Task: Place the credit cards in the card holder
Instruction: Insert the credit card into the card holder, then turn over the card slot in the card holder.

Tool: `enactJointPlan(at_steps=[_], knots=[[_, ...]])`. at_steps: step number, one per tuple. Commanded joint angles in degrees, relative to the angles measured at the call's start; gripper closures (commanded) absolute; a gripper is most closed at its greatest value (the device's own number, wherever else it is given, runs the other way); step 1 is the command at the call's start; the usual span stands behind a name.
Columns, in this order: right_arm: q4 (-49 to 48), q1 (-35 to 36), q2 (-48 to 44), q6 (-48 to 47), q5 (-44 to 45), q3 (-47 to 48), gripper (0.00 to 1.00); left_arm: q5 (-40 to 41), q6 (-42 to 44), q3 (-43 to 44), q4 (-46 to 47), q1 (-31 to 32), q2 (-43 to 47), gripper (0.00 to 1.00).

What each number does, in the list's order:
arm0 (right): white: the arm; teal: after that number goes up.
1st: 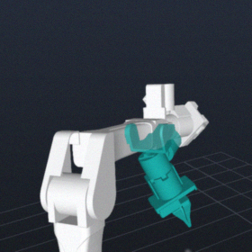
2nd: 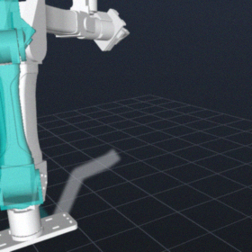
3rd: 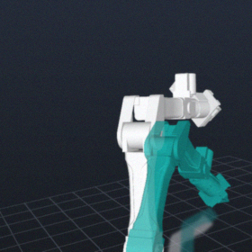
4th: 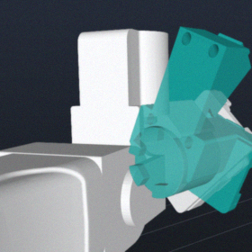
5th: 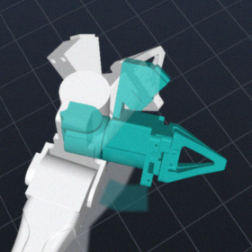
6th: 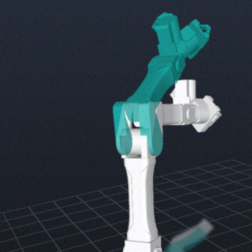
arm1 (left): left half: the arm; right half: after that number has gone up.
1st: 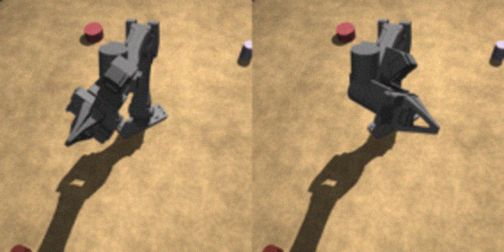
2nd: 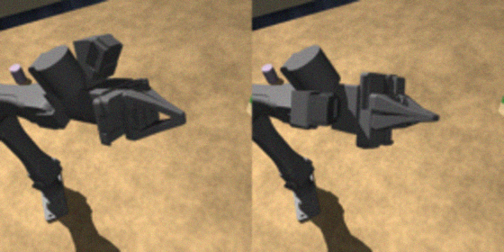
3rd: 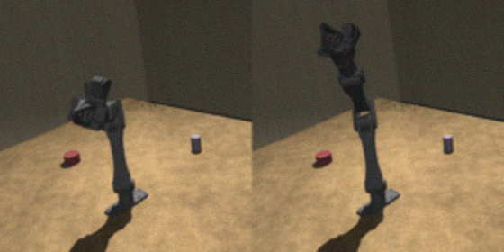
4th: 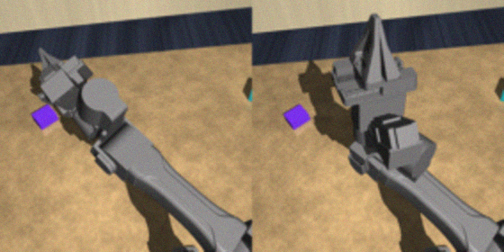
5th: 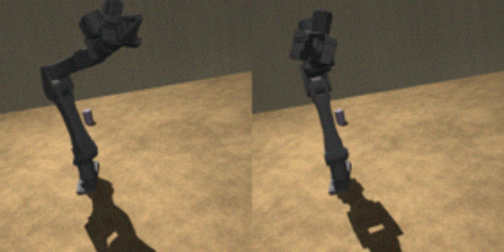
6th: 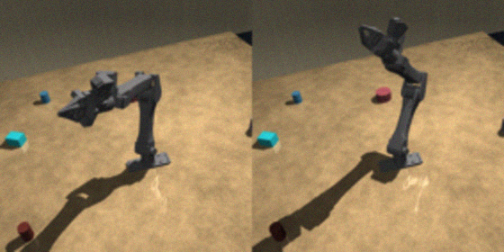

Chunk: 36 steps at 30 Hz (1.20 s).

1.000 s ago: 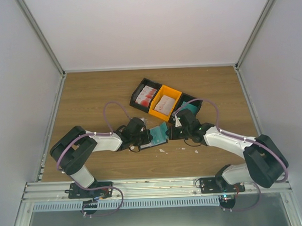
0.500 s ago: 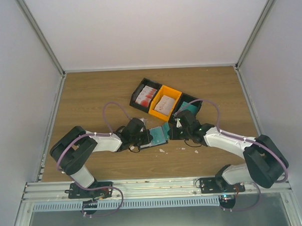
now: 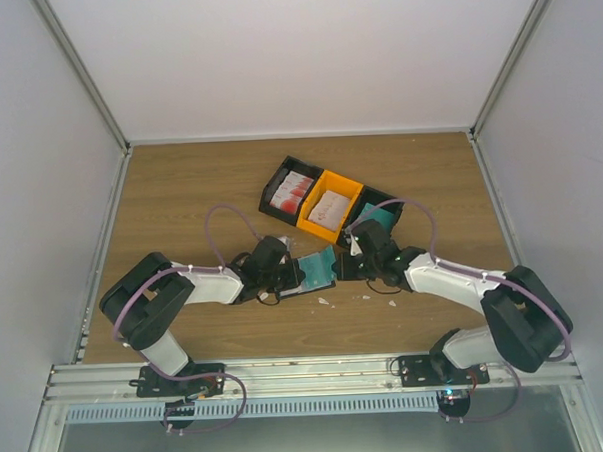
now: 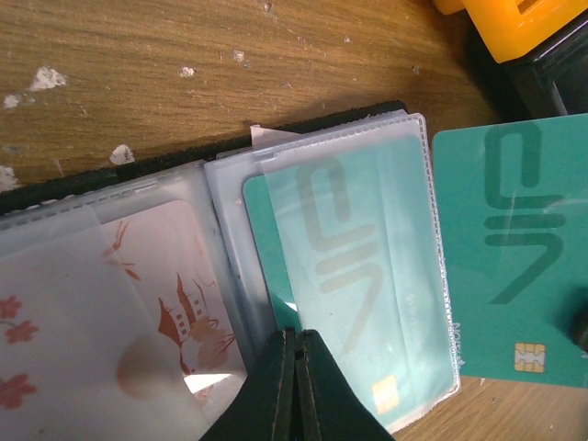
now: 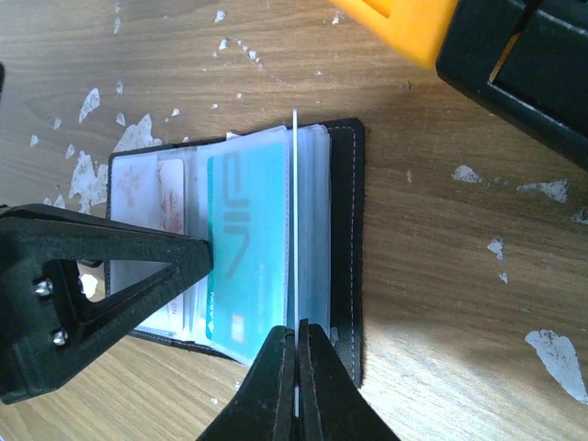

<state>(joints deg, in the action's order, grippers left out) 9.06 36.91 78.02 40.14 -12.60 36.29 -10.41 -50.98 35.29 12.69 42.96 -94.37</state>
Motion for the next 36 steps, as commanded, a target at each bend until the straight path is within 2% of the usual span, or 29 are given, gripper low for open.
enactJointPlan(at_steps=[1, 6, 14, 20, 27, 36], knots=[[-1.4, -0.2, 1.3, -0.2, -1.0, -0.4, 1.00, 1.1, -0.1, -2.1, -3.2, -0.3, -2.5, 0.99], [-2.7, -0.4, 1.7, 0.6, -2.8, -0.7, 0.99, 0.7, -0.2, -2.2, -2.8, -0.3, -2.6, 0.99], [-8.7, -1.7, 2.0, 5.2, -10.7, -2.9, 0.99, 0.4, -0.2, -2.6, -2.1, -0.3, -1.6, 0.98], [-12.7, -3.5, 3.3, 6.4, -15.7, -4.4, 1.00, 1.0, 0.0, -2.9, -3.1, -0.2, 1.7, 0.88], [-13.3, -3.5, 4.5, 5.3, -16.5, -3.5, 1.00, 2.9, 1.8, -2.9, -6.0, -0.2, 8.5, 0.77], [-12.3, -2.8, 3.6, 2.6, -17.2, -1.1, 1.00, 8.9, 2.6, -2.8, -11.6, -0.2, 18.1, 0.73]])
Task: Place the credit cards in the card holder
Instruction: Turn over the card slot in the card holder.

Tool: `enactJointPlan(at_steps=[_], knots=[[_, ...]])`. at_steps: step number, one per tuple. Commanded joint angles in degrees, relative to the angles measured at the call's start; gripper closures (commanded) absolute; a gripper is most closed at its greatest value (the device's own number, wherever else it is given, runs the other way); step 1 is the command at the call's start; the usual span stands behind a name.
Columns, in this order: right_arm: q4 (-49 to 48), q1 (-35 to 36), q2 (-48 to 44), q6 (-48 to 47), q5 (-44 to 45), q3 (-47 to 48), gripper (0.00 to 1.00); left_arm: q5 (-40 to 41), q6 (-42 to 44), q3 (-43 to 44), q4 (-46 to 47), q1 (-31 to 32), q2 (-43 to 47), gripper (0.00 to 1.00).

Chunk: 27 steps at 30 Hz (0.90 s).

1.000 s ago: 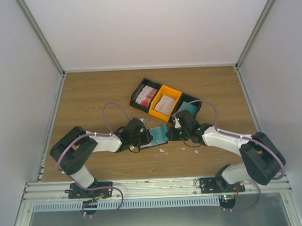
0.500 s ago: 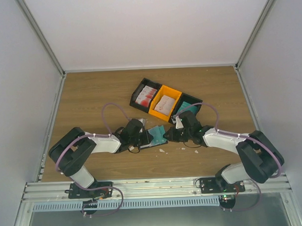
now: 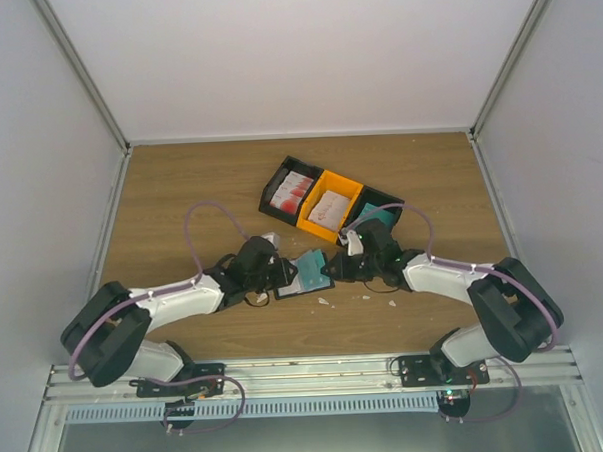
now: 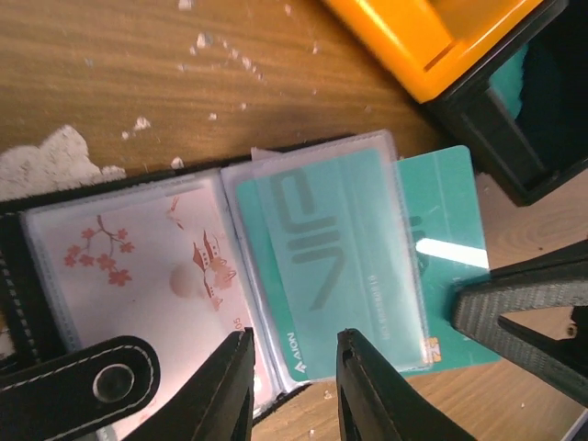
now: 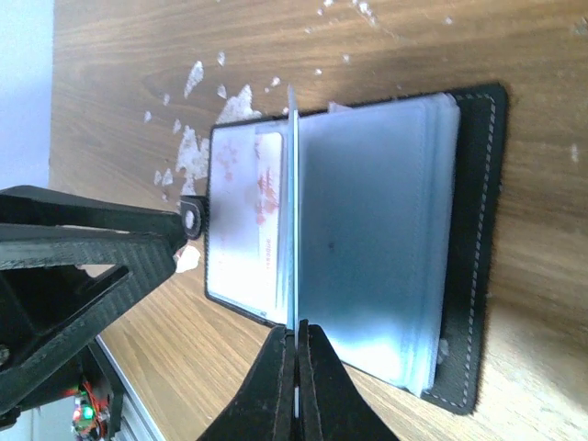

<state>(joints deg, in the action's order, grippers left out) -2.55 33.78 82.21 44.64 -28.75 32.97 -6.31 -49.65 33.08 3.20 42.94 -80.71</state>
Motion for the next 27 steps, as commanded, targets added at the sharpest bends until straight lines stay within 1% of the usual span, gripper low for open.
enactJointPlan(at_steps=[1, 6, 12, 16, 19, 21, 24, 27], knots=[[-1.2, 0.6, -0.6, -1.8, -1.3, 2.4, 1.00, 5.6, 1.2, -0.6, -2.7, -0.1, 5.5, 0.72], [-3.9, 2.2, 0.5, -0.3, -2.0, 2.5, 0.99, 9.6, 1.1, -1.4, -5.6, -0.4, 10.6, 0.68], [-6.7, 3.7, 3.8, 0.9, -4.0, 3.3, 1.00, 8.9, 1.1, -3.5, -6.2, -1.4, 14.6, 0.66], [-6.6, 4.3, 5.3, 0.8, -3.7, 4.2, 1.00, 6.5, 1.3, -5.2, -5.0, -2.5, 15.7, 0.65], [-6.3, 4.2, 6.0, 0.4, -2.9, 4.7, 0.99, 2.0, 1.9, -6.5, -3.4, -3.6, 16.1, 0.64], [-4.4, 4.3, 5.4, -0.7, -0.4, 5.4, 1.00, -1.0, 2.6, -7.1, -2.0, -3.8, 16.1, 0.64], [-2.7, 3.9, 2.8, -1.6, 5.0, 5.1, 0.99, -3.2, 3.7, -7.6, -0.7, -4.0, 15.2, 0.64], [-2.9, 3.0, 1.9, -1.1, 6.4, 4.2, 0.99, -3.6, 4.4, -6.7, -2.2, -4.2, 13.2, 0.63]])
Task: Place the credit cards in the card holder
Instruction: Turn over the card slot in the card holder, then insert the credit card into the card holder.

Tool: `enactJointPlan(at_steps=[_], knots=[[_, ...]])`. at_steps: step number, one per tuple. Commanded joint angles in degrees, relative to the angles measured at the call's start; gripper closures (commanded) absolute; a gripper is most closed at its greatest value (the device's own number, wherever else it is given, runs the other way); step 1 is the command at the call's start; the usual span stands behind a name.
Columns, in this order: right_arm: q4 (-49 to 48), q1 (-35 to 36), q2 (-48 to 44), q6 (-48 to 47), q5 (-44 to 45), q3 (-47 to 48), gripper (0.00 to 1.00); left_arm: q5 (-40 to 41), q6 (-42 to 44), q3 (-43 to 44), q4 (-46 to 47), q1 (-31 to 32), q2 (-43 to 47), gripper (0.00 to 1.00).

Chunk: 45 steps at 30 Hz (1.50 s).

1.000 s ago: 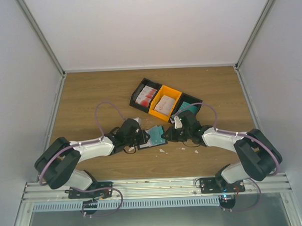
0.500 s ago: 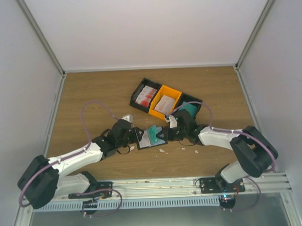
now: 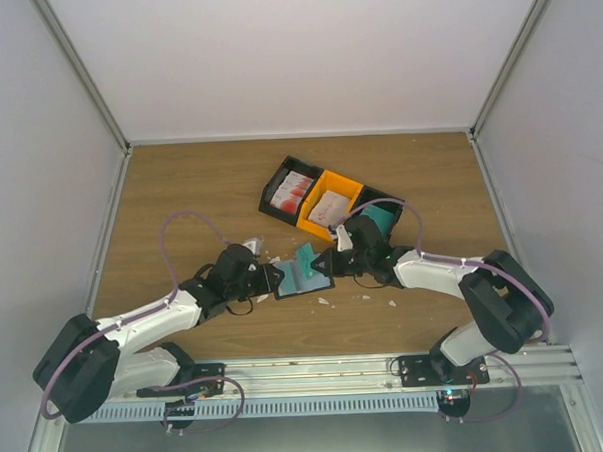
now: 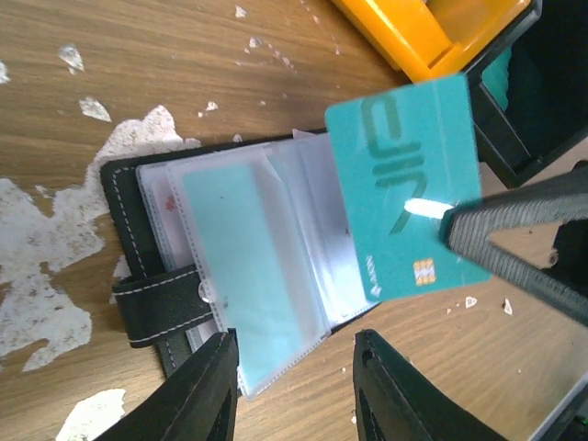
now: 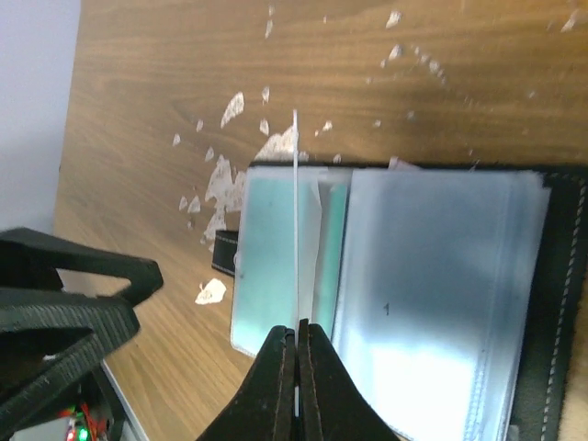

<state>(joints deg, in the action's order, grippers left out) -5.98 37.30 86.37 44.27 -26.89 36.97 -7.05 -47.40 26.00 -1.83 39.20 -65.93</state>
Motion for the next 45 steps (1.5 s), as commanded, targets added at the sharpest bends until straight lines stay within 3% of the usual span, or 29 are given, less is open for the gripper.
enactJointPlan(at_steps=[1, 15, 26, 29, 38, 45], knots=[[0.0, -0.6, -1.6, -0.4, 4.1, -0.1, 0.99, -2.9, 2.2, 0.6, 2.4, -0.5, -2.4, 0.63], [-14.5, -2.6, 9.2, 7.6, -7.8, -3.1, 1.00, -3.5, 1.9, 0.5, 1.0, -1.4, -11.7, 0.60], [-18.5, -3.0, 12.5, 10.5, -11.8, -3.7, 1.00, -1.4, 2.6, 1.2, 0.0, -1.9, -15.2, 0.81], [-19.8, -3.0, 13.0, 11.3, -12.6, -3.9, 0.99, -1.0, 2.8, 1.1, -0.4, -2.0, -15.5, 0.83], [-16.9, -3.0, 15.2, 8.1, -9.2, -3.0, 0.99, -1.5, 3.3, 1.4, -0.1, -2.0, -16.5, 0.83], [-9.3, -3.7, 12.7, 1.7, -2.6, -0.6, 1.00, -0.6, 3.7, 1.5, -1.3, -2.3, -16.2, 0.84]])
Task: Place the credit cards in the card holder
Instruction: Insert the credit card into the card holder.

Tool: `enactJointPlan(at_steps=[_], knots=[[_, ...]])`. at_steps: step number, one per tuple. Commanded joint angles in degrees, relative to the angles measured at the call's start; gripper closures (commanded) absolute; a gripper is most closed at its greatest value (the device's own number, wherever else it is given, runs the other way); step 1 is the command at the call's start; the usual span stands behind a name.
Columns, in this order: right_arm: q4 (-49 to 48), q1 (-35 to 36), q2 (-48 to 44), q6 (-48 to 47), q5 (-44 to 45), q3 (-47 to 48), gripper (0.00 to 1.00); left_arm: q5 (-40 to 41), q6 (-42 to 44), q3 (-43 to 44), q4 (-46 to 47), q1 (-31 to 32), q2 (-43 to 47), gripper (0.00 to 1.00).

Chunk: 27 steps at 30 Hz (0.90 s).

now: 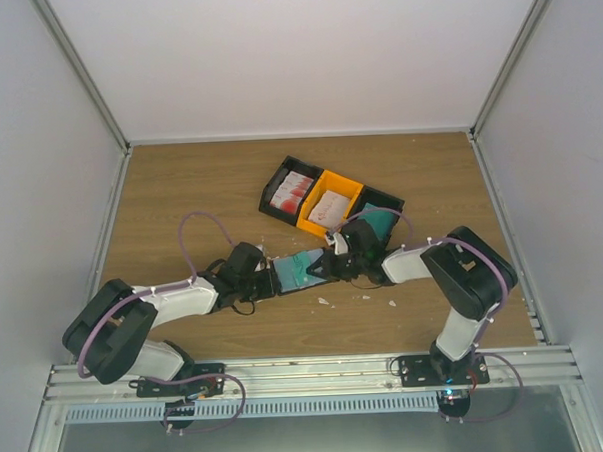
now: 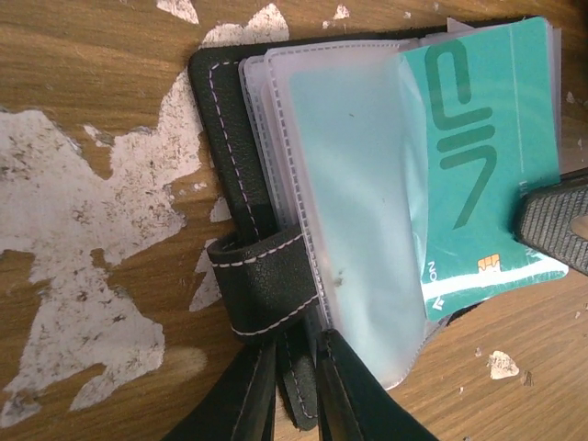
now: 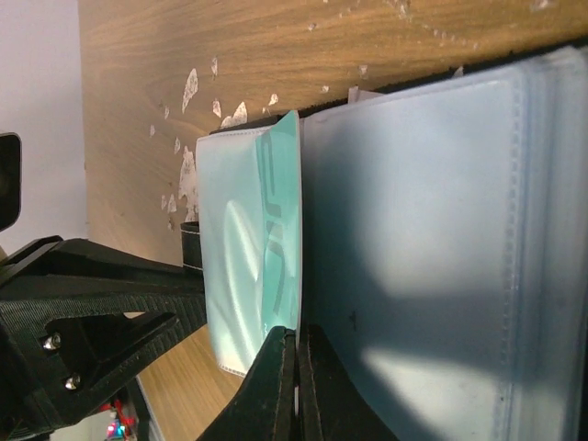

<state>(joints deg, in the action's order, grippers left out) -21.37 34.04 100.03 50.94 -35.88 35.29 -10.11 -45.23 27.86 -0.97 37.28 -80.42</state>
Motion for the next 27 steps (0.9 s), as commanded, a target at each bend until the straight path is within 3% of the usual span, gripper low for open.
enactJointPlan(at_steps=[1, 17, 27], knots=[[6.5, -0.5, -1.1, -5.5, 6.9, 1.4, 0.99, 2.5, 1.6, -0.3, -2.2, -0.5, -1.7, 0.85], [6.5, -0.8, -2.6, -5.8, 10.1, 2.1, 0.99, 1.7, 1.9, -0.7, -1.7, -1.1, -1.3, 0.88], [0.0, -0.8, -4.3, -3.1, 5.8, 0.4, 1.00, 1.5, 2.5, -0.2, -2.0, -1.2, 2.3, 0.88]])
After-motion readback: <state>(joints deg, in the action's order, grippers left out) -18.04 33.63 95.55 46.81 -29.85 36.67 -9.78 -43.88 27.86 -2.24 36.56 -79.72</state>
